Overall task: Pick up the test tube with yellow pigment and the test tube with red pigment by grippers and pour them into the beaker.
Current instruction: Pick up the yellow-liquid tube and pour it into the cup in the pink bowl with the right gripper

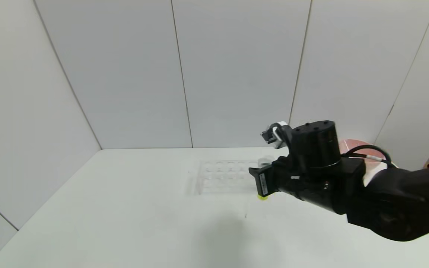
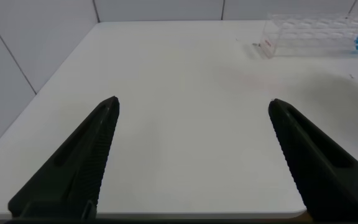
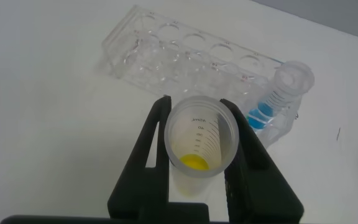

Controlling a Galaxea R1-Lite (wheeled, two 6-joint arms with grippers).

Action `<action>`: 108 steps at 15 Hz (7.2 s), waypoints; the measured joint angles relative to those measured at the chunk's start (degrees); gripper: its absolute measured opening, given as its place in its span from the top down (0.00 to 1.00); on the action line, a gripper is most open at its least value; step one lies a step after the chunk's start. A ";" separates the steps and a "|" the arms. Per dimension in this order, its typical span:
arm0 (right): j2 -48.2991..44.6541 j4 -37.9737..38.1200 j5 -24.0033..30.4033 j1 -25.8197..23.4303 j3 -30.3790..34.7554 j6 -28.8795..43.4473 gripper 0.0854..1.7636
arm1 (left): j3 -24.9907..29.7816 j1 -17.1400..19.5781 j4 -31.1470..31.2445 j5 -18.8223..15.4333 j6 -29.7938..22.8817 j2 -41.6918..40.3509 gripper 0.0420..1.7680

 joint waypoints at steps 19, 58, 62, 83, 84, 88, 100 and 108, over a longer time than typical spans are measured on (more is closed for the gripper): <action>-15.13 25.38 55.88 -51.04 0.22 -33.62 0.72 | 0.00 0.00 0.01 0.00 0.00 0.00 0.03; 15.03 62.88 36.58 -50.21 -52.54 -79.28 0.72 | 0.00 0.00 0.00 0.00 0.02 0.00 0.03; 15.12 62.81 33.39 -48.99 -52.81 -80.29 0.72 | 0.00 0.00 0.00 0.00 0.02 0.00 0.03; 14.56 63.49 31.42 -47.73 -52.74 -82.86 0.72 | 0.00 0.00 0.00 0.00 0.00 0.00 0.03; 14.56 63.51 31.33 -47.70 -52.74 -83.55 0.72 | 0.00 0.00 0.00 0.00 0.00 0.00 0.03; 14.47 63.84 29.25 -47.57 -52.71 -85.19 0.72 | 0.00 0.00 0.00 0.00 0.00 0.00 0.03; 13.15 63.98 18.47 -44.26 -52.71 -88.28 0.72 | 0.00 0.00 0.01 0.00 0.00 0.00 0.03; 13.15 64.09 11.98 -42.63 -52.65 -89.73 0.72 | 0.00 0.00 0.00 0.00 0.00 0.00 0.03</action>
